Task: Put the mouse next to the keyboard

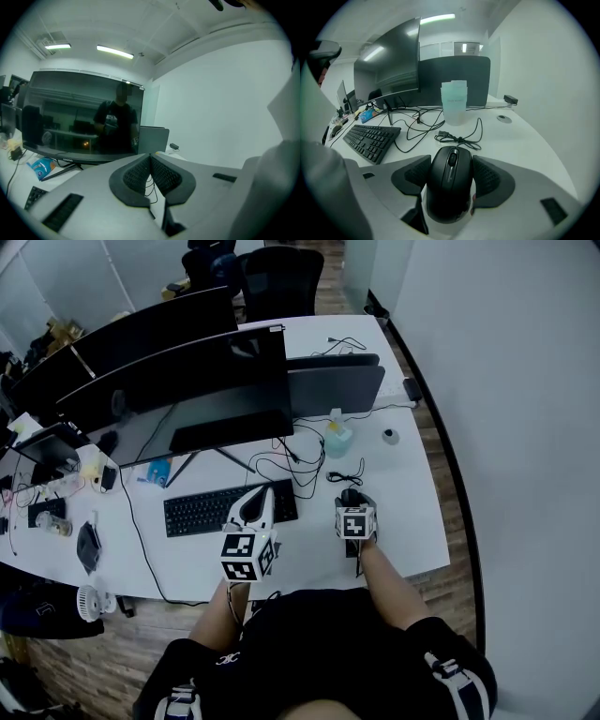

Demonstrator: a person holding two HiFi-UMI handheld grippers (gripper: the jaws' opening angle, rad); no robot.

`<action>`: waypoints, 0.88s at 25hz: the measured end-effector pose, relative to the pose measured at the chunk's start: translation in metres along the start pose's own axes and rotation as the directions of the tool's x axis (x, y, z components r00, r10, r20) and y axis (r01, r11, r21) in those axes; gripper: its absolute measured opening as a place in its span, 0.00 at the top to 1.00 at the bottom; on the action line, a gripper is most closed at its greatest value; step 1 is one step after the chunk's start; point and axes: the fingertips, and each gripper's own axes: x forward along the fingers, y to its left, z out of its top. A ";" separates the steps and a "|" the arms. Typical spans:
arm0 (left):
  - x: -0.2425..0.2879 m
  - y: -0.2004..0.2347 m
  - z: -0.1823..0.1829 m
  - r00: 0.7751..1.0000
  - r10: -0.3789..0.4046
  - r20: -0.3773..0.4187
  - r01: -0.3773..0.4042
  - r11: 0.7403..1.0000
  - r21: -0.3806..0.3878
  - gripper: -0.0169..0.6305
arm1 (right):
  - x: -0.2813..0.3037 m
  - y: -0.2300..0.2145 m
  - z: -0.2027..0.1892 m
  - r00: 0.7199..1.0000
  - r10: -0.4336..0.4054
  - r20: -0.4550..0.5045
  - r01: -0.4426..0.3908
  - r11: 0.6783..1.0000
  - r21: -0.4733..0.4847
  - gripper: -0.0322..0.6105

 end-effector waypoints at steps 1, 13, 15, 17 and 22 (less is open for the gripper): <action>0.001 0.002 -0.001 1.000 0.000 -0.002 0.000 1.000 -0.001 0.95 | 0.003 0.000 -0.002 1.000 0.001 -0.010 -0.001 1.000 0.004 0.49; -0.002 0.021 -0.002 0.999 0.033 -0.003 -0.033 0.999 -0.015 0.95 | 0.031 -0.001 -0.003 0.996 -0.015 -0.091 0.018 0.999 0.041 0.48; -0.003 0.019 -0.002 1.000 0.031 -0.003 -0.031 0.999 -0.013 0.95 | 0.032 0.000 0.000 0.997 -0.009 -0.080 0.011 1.000 0.025 0.48; -0.004 0.017 -0.001 1.000 0.027 -0.001 -0.027 1.000 -0.010 0.95 | 0.033 0.001 -0.001 0.997 0.004 -0.074 -0.003 1.000 0.019 0.48; -0.005 0.011 0.002 1.000 0.017 0.008 -0.017 1.000 -0.003 0.95 | 0.013 -0.002 0.015 1.000 0.005 -0.011 -0.005 0.999 0.040 0.43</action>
